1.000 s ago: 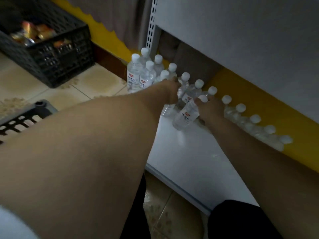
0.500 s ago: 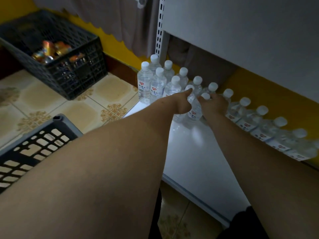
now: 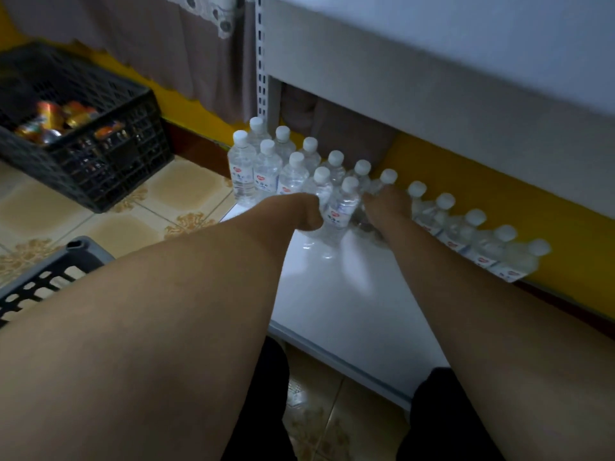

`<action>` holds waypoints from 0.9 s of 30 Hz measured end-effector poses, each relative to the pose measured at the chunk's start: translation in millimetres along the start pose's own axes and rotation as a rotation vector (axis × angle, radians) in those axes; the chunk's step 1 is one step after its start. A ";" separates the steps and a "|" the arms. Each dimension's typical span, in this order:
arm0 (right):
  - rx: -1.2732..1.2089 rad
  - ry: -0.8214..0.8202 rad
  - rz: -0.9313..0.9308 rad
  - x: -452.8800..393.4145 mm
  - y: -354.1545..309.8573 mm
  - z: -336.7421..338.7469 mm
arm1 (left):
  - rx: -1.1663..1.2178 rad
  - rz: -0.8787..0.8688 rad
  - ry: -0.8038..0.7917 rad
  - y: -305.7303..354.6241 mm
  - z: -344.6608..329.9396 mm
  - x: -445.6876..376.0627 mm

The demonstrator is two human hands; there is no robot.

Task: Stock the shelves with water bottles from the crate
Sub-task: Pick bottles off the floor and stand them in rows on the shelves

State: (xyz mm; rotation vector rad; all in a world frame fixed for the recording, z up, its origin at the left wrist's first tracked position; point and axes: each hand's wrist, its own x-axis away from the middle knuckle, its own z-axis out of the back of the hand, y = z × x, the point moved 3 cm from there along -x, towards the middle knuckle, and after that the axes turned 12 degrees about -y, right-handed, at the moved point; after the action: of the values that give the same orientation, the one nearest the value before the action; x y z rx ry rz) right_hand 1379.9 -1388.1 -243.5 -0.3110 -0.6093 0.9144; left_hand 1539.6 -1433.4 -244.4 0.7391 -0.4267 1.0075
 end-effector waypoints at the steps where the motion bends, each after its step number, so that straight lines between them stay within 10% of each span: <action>1: -0.016 -0.010 0.016 9.4 3.4 10.3 | -0.087 -0.008 -0.019 8.2 -3.5 3.9; 16: 0.148 0.233 -0.089 294.7 219.0 231.3 | -0.357 -0.677 -0.153 359.1 -171.2 194.4; 27: 0.049 0.434 -0.406 551.2 412.6 270.8 | -0.777 -0.765 -0.415 474.1 -393.1 357.1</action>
State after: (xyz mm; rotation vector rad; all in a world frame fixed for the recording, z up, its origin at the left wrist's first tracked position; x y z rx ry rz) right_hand 1201.7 -700.2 -37.4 -0.3152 -0.2333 0.4481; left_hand 1294.1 -777.1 -118.3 0.3291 -0.7574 -0.0710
